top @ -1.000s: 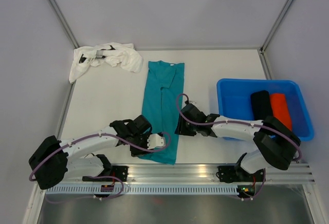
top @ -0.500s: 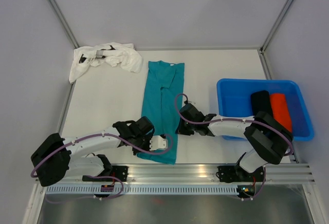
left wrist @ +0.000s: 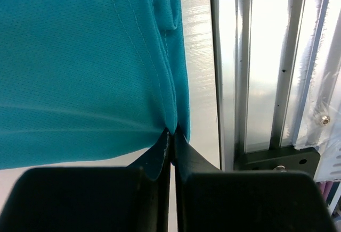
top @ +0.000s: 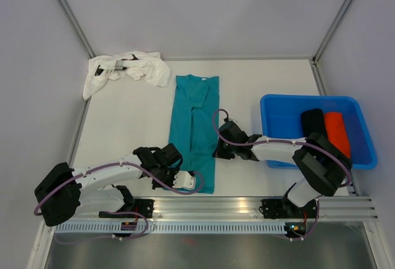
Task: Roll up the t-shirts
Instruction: Roll the tshirt
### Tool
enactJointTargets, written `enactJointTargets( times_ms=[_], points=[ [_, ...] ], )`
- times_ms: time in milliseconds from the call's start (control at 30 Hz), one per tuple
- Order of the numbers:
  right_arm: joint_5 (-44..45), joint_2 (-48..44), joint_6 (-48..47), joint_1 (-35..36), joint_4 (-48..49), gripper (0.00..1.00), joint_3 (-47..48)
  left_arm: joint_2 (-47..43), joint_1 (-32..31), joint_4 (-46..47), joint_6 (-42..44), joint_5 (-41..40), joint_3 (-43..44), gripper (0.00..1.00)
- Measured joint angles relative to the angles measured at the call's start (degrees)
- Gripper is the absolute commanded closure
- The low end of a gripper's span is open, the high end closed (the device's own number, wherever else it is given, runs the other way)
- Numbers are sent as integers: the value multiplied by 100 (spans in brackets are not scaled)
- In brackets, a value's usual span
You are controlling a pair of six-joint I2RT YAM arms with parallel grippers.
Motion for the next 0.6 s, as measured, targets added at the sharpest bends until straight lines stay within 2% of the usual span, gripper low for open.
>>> enactJointTargets(
  times_ms=[167,200,233,267,300,367,467,567,600],
  points=[
    [-46,0,-52,-2,0,95,0,109,-59,-39,35,197,44,87],
    [-63,0,-63,-2,0,85,0,109,-70,-46,39,225,44,85],
    [-81,-2,-79,-2,-4,80,0,109,-83,-63,39,267,44,81],
    [-107,-9,-109,-7,-2,74,0,109,-101,-81,48,280,44,61],
    [-131,-20,-149,-7,-17,67,9,109,-114,-103,94,291,44,58],
    [-184,-57,-262,-9,-83,61,52,109,-131,-175,87,315,44,55],
    [-186,-175,-472,-9,-433,58,136,107,-131,-382,85,382,129,55],
    [-81,-549,-673,-9,-992,57,240,76,-116,-708,81,636,492,56],
    [-39,-730,-734,-9,-1169,61,304,59,-72,-811,76,776,675,56]
  ],
)
